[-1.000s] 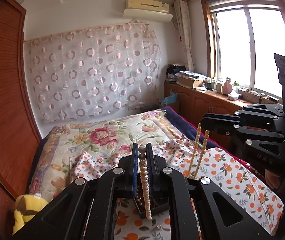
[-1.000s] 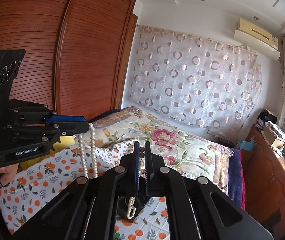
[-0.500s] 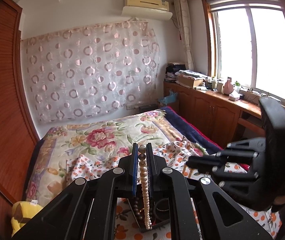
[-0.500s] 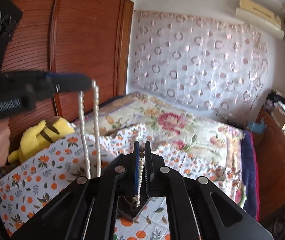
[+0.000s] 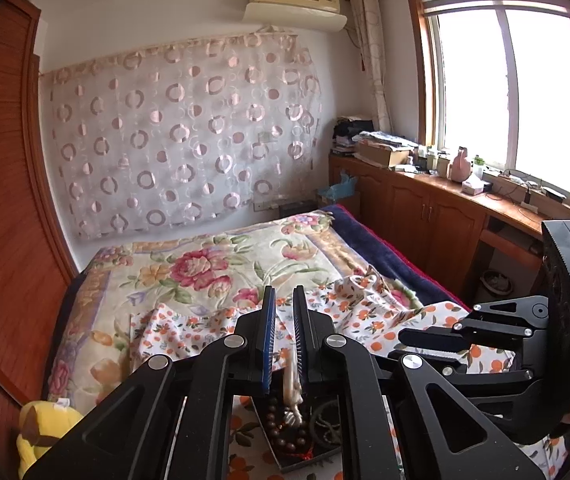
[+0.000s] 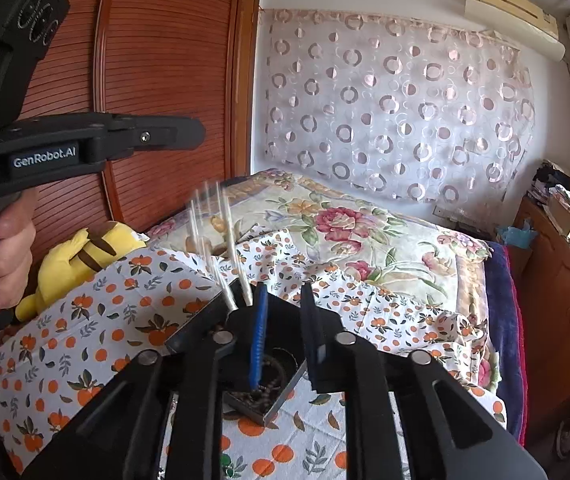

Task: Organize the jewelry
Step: 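Withdraw both tools from the box back over the remaining jewelry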

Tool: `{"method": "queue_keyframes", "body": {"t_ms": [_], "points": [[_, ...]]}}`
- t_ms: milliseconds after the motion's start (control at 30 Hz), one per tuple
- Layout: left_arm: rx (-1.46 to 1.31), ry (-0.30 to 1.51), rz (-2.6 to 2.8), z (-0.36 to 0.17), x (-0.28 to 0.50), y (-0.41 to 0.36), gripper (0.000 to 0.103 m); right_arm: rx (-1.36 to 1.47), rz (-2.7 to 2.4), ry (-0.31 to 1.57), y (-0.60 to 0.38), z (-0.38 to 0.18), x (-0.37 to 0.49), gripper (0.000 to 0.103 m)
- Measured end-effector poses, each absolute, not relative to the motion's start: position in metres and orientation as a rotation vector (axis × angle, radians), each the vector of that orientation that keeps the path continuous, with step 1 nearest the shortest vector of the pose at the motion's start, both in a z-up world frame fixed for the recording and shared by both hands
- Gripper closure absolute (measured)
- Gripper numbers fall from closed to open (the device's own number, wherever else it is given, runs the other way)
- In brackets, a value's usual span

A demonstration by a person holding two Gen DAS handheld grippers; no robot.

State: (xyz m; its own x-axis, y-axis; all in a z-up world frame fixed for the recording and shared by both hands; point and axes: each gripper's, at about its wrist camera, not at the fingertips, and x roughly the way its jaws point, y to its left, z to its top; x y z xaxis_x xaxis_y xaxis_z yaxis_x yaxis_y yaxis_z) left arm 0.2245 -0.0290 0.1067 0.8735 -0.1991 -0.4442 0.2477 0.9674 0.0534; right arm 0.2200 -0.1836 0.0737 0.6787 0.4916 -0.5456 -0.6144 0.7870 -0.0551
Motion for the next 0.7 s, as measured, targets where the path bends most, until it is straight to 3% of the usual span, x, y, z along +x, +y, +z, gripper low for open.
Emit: {"method": "queue_keyframes", "body": {"t_ms": [400, 700], "points": [[0.115, 0.537, -0.230, 0.052, 0.181, -0.021, 0.078, -0.228, 0.624, 0.573, -0.200, 0.051, 0.180, 0.084], [0.124, 0.603, -0.244, 0.010, 0.137, -0.025, 0.056, -0.197, 0.617, 0.622, -0.214, 0.021, 0.143, 0.084]]}}
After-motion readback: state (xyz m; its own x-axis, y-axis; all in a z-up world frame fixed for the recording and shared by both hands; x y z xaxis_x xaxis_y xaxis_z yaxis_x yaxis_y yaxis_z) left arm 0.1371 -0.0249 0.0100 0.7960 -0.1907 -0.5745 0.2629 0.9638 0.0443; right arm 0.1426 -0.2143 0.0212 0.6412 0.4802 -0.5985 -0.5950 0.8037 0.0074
